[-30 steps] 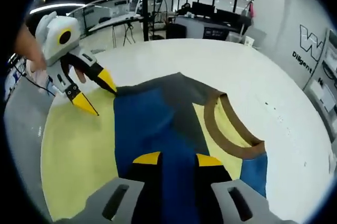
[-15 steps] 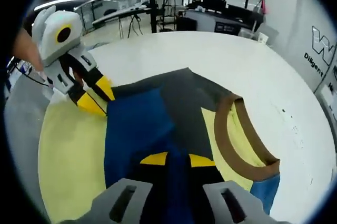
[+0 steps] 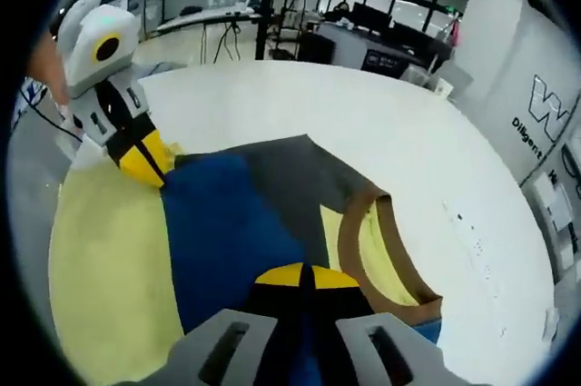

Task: Fold the garment on the visible template until the final outline fits inside the template.

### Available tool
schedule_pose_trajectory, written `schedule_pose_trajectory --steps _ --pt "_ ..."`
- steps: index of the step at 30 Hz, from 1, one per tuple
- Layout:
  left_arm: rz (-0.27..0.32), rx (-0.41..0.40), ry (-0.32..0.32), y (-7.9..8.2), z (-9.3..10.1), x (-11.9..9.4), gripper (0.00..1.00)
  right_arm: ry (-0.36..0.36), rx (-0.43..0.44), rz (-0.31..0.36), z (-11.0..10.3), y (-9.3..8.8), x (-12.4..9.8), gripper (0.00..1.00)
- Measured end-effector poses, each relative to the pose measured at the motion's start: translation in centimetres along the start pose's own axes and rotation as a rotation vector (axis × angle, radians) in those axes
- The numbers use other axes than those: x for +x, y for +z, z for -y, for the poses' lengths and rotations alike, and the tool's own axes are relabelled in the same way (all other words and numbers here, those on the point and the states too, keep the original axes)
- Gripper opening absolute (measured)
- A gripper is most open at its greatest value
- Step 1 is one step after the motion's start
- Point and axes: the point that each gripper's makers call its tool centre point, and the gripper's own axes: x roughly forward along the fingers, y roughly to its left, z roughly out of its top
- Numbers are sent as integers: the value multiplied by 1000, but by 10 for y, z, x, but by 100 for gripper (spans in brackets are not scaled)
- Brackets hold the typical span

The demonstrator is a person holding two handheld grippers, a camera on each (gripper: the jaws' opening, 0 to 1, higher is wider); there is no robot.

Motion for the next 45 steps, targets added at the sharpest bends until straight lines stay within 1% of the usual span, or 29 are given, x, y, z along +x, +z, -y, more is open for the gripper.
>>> schedule_pose_trajectory --steps 1,2,3,4,5,7,8,9,12,15,20,22,26,29,32,34,35,38,40,45 --pt "-10 5 8 -3 -1 -1 2 4 16 -8 -3 -2 1 0" --pt "-7 16 24 -3 -3 -4 10 -55 51 5 2 -2 2 7" --pt "6 29 41 -1 -5 -6 18 -60 20 -2 2 -3 0 16" --pt "16 31 42 0 -4 -10 24 -59 8 5 -1 -3 -5 21" --pt "21 34 39 1 -3 -14 26 -62 19 16 -1 -3 -10 20" --pt "27 53 36 1 -1 -20 26 -64 81 71 -4 2 -23 17" --pt "32 76 40 2 -1 -25 27 -71 98 77 -4 0 -30 19" --pt "33 76 39 1 0 -29 27 -79 103 83 -5 -2 -40 21" --pt "58 91 6 2 7 -43 25 -93 121 113 -9 -6 -59 23" --pt "50 123 -3 -4 13 -54 26 -105 145 118 -17 -15 -81 28" --pt "59 157 -39 -9 26 -68 26 -112 180 127 -35 -28 -101 35" --pt "60 180 -64 -11 34 -72 28 -109 192 131 -43 -31 -107 38" --pt "68 242 -87 -15 44 -79 32 -106 203 141 -59 -33 -117 45" --pt "73 236 -103 -18 49 -83 34 -100 212 146 -69 -33 -123 50" --pt "72 261 -136 -24 57 -88 41 -90 212 147 -81 -37 -130 56" --pt "72 296 -165 -30 63 -92 46 -84 211 137 -89 -46 -133 59" --pt "75 312 -171 -32 65 -94 48 -73 210 120 -95 -53 -134 61" --pt "80 308 -173 -36 64 -98 52 -72 206 100 -103 -65 -137 62" --pt "77 315 -178 -39 64 -100 53 -71 222 94 -108 -72 -142 63" --pt "62 334 -200 -43 69 -104 58 -79 259 101 -118 -83 -148 65"
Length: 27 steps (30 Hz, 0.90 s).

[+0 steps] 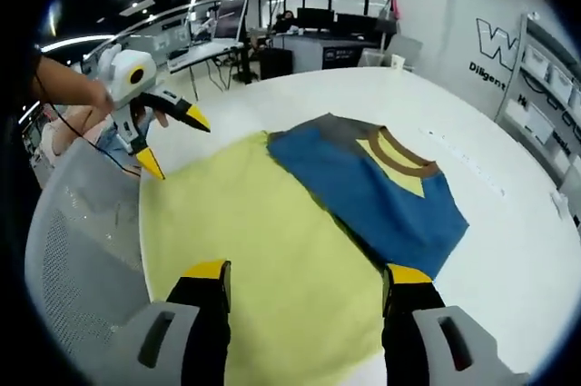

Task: Fold the garment on the visible template until the final outline fits inside the template.

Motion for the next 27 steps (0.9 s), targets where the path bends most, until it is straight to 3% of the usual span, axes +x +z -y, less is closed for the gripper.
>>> schedule_pose_trajectory --steps 9,21,27 --pt "-5 52 -69 -2 13 -7 61 21 2 -8 -23 -30 -15 66" --pt "-54 119 -162 -25 38 -13 58 42 40 -35 -44 -61 -29 68" --pt "-94 128 -191 -43 44 -20 53 63 -29 -86 -53 -79 -36 65"
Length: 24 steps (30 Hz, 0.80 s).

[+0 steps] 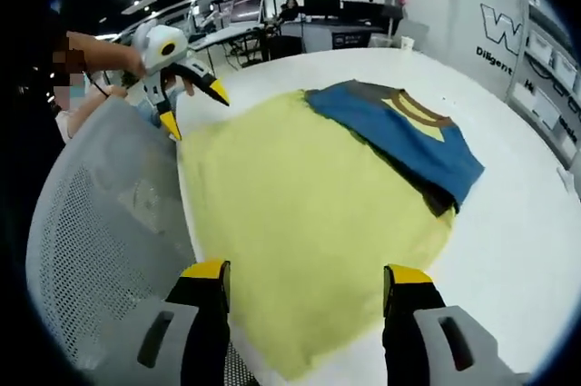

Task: Fold the garment on the visible template until the final outline fits inside the template.

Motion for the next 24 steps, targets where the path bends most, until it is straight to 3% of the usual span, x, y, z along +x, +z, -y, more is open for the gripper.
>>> schedule_pose_trajectory --steps 4,6,9,10,15,18,24 --pt "-33 17 -34 -10 8 -2 46 29 -58 -52 -9 -15 -2 63" --pt "-52 36 -37 -14 10 -1 44 21 -100 -66 -8 -22 -3 58" --pt "-81 39 -56 -19 14 0 38 47 -63 -76 -14 -29 -1 56" --pt "-90 46 -71 -20 18 0 36 55 -121 -109 -14 -36 -2 56" --pt "-123 90 -91 -27 25 -1 33 115 -211 -181 -26 -52 -3 50" --pt "-154 139 -103 -33 30 -2 28 122 -227 -192 -27 -55 -2 44" --pt "-186 158 -108 -39 33 1 23 132 -252 -223 -24 -60 -1 36"
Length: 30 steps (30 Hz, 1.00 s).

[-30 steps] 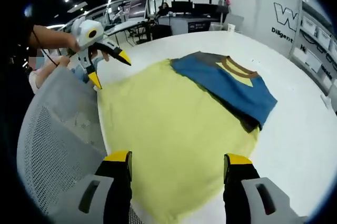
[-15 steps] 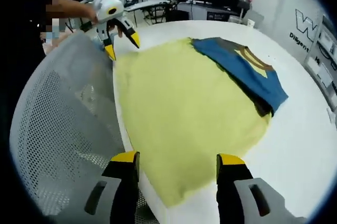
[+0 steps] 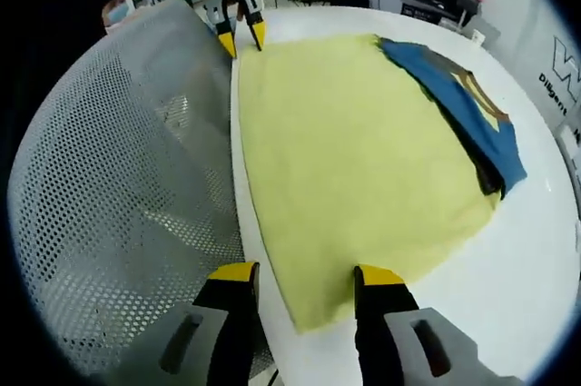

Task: Fold the garment on the visible template until the final outline fits inside the template.

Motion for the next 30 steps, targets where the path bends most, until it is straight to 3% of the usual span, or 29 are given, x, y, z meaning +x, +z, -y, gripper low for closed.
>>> schedule_pose_trajectory --steps 3,5,8,12,15,23,30 --pt "-2 -10 2 1 -1 0 22 -3 -13 -13 1 -2 2 34" --pt "-9 1 5 1 -1 1 21 -20 -89 -27 4 -3 2 33" --pt "-25 7 8 2 -3 1 17 -5 -93 -11 -4 -1 3 28" --pt "-38 -5 23 2 -9 3 8 4 -130 -2 -10 -1 4 16" --pt "-48 -30 24 1 -12 3 5 -52 -186 -25 -1 -2 3 1" --pt "-55 -113 -3 0 -15 -2 1 -62 -87 11 7 7 -5 0" --pt "-41 -77 -3 13 -28 -17 1 -150 -63 97 39 33 -35 0"
